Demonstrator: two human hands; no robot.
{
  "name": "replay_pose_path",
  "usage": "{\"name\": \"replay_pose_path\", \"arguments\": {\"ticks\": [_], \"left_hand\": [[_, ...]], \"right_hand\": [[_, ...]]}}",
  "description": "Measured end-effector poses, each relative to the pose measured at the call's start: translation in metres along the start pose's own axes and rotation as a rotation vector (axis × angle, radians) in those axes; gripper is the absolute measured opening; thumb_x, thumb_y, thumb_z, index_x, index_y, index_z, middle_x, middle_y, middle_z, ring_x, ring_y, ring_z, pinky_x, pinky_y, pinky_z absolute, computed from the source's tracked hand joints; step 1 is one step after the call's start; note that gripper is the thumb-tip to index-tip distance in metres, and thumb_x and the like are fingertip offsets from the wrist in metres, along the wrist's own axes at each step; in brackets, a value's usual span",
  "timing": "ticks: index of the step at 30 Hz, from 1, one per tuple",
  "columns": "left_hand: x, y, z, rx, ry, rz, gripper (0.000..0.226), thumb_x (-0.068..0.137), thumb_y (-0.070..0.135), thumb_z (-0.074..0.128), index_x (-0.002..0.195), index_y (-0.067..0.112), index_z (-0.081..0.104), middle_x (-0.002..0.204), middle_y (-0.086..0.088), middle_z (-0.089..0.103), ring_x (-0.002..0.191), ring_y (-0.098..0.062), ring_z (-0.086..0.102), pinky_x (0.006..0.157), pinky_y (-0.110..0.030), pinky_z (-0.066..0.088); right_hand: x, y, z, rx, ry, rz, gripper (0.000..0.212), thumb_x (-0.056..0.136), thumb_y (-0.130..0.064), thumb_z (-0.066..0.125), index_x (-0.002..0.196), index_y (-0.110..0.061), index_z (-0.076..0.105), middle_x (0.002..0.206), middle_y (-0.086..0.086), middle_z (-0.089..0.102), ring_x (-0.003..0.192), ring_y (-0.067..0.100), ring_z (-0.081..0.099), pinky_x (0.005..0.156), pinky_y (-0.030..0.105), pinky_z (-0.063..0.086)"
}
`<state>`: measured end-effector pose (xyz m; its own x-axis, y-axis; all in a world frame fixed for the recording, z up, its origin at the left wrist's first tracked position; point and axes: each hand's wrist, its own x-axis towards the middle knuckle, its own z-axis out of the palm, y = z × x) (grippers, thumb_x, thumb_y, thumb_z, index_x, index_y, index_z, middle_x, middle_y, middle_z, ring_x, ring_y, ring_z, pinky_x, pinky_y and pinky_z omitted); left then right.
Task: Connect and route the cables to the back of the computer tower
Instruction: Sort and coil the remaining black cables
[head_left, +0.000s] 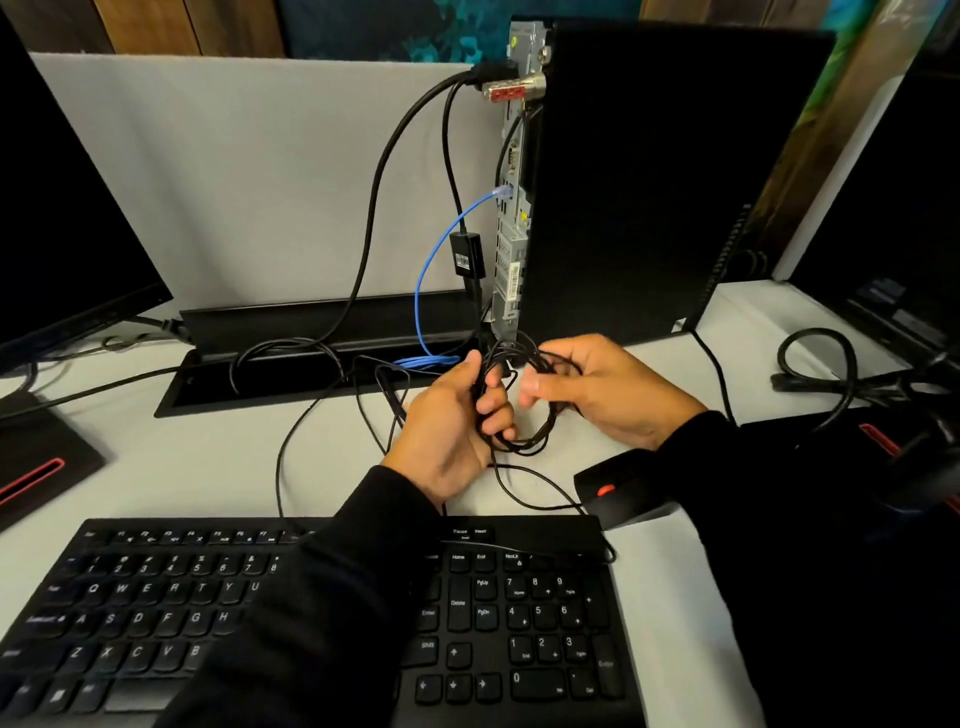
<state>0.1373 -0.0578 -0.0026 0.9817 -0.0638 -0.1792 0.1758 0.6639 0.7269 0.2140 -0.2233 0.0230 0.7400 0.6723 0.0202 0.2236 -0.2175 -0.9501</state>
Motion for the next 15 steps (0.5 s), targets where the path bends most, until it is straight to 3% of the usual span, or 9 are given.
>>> {"name": "replay_pose_path", "arguments": {"ticks": [2,4,6,10,13,15], "left_hand": [[0.0,0.001,-0.001,0.014,-0.024,0.068,0.035,0.108,0.032,0.037,0.086,0.012,0.054,0.061,0.002,0.032,0.05,-0.012,0.03,0.062,-0.031,0.04],[0.0,0.003,-0.001,0.021,-0.033,0.103,0.031,0.108,0.028,0.041,0.089,0.009,0.058,0.056,0.002,0.033,0.045,-0.011,0.031,0.06,-0.03,0.047],[-0.001,0.005,0.0,0.027,-0.042,0.079,0.035,0.106,0.032,0.044,0.085,0.009,0.056,0.052,0.002,0.033,0.043,-0.011,0.032,0.062,-0.03,0.051],[-0.002,0.011,0.001,0.22,-0.071,-0.045,0.06,0.101,0.057,0.041,0.062,0.013,0.051,0.045,0.001,0.026,0.046,-0.017,0.036,0.084,-0.04,0.057],[0.001,0.01,0.006,0.326,-0.051,-0.057,0.055,0.102,0.047,0.049,0.06,0.014,0.062,0.046,0.0,0.032,0.049,-0.019,0.048,0.106,-0.049,0.048],[0.004,0.013,0.005,0.331,-0.094,-0.047,0.049,0.106,0.036,0.048,0.068,0.01,0.065,0.053,-0.005,0.047,0.052,-0.019,0.053,0.104,-0.049,0.049]], "right_hand": [[-0.002,-0.003,0.001,0.259,-0.024,-0.009,0.009,0.098,-0.011,0.061,0.094,-0.004,0.066,0.069,0.008,0.063,0.077,0.022,0.065,0.093,0.041,0.052],[-0.003,-0.007,0.001,0.458,-0.034,0.016,0.022,0.097,-0.023,0.055,0.09,-0.002,0.059,0.058,0.002,0.041,0.058,0.017,0.047,0.091,0.041,0.053],[-0.003,-0.01,0.002,0.517,0.003,0.054,0.034,0.095,-0.036,0.052,0.085,-0.004,0.056,0.054,-0.002,0.029,0.05,0.012,0.03,0.074,0.04,0.055],[0.0,-0.01,0.009,0.282,0.061,0.056,0.041,0.097,-0.04,0.057,0.071,-0.01,0.051,0.056,0.0,0.027,0.048,0.014,0.024,0.057,0.031,0.045],[0.002,-0.009,0.012,0.005,0.134,0.038,0.041,0.103,-0.034,0.059,0.067,-0.013,0.061,0.054,-0.003,0.032,0.048,0.01,0.031,0.054,0.031,0.044],[0.0,-0.011,0.012,-0.218,0.201,0.002,0.046,0.104,-0.04,0.056,0.069,-0.012,0.065,0.051,-0.008,0.037,0.048,0.005,0.037,0.056,0.031,0.043]]}}
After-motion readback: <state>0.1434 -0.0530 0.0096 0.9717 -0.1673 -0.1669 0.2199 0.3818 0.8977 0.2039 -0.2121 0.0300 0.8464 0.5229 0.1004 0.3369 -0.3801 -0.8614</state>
